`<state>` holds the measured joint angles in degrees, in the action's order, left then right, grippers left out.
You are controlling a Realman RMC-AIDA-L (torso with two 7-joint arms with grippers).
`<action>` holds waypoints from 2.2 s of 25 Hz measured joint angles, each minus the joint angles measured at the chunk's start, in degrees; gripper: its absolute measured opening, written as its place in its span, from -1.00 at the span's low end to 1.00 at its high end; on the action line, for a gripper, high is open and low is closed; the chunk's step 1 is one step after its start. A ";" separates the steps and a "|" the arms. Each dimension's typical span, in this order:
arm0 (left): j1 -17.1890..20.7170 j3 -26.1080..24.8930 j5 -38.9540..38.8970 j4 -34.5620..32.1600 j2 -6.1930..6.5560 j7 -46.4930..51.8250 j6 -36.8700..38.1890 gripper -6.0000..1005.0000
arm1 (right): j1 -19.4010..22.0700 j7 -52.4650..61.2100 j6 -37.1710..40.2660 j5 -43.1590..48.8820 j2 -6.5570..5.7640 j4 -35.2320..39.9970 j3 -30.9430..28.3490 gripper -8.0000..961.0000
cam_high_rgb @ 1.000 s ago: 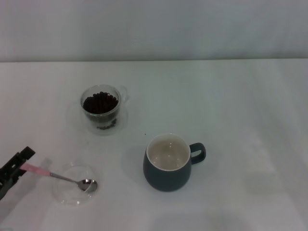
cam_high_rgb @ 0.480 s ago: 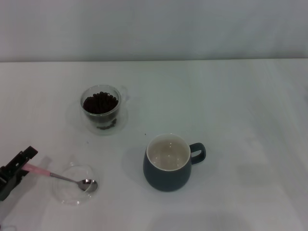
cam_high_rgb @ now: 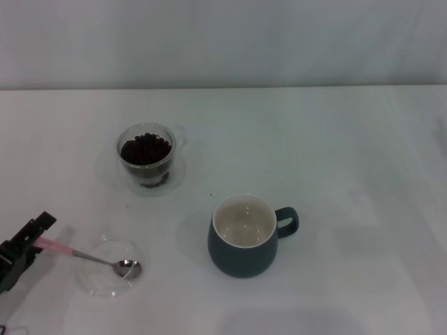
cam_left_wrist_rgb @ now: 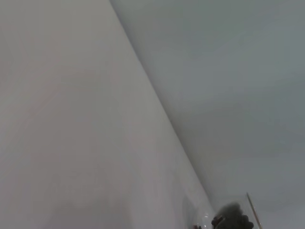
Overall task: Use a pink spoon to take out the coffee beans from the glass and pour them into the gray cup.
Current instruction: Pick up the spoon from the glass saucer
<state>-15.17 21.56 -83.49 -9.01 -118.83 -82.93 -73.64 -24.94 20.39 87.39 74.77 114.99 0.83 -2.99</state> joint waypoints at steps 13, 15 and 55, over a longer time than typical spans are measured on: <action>-0.07 -0.02 -0.80 1.90 -0.07 -0.64 0.59 0.22 | -1.09 0.00 -1.44 -0.07 0.01 0.90 0.00 0.55; 0.00 0.02 -0.82 2.01 -0.08 -0.70 0.61 0.22 | -1.09 0.00 -1.44 -0.07 0.03 0.90 -0.01 0.55; 1.05 0.61 1.63 -0.51 2.39 1.53 -6.52 -0.74 | -0.63 0.13 -0.91 -0.06 0.06 0.84 0.00 0.55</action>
<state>-14.12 22.17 -81.86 -9.53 -116.43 -81.40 -80.17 -25.57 20.53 86.47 74.71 115.05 1.67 -2.98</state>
